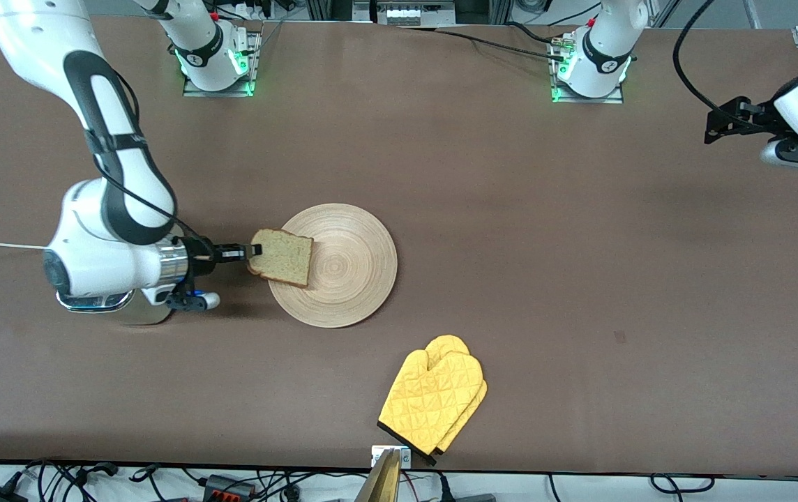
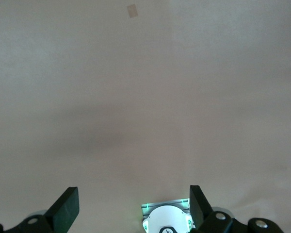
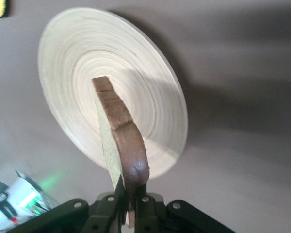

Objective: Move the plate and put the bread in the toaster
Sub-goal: 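Lift the bread slice with the right gripper and carry it over the toaster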

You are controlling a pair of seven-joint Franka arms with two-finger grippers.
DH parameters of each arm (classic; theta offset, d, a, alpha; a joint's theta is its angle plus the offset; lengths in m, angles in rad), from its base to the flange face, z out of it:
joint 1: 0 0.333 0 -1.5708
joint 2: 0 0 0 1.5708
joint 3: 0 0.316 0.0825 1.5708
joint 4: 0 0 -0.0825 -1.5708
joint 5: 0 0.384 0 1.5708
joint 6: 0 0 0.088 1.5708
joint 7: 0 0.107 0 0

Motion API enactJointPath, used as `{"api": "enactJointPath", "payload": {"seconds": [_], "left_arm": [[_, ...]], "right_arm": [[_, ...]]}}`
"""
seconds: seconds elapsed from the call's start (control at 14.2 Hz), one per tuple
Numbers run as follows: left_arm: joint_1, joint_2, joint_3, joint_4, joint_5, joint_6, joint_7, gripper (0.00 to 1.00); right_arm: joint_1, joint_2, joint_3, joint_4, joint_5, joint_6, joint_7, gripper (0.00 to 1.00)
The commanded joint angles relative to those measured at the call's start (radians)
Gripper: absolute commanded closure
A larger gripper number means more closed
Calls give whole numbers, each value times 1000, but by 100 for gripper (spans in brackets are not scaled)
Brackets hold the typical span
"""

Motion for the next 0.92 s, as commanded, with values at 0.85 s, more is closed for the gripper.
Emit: {"api": "enactJointPath", "payload": {"seconds": [0.85], "left_arm": [[-122,-26,141,-53,-3,66,-17,0]], "right_arm": [[-82,-137,-55,206,-748,-308,16,100]]}}
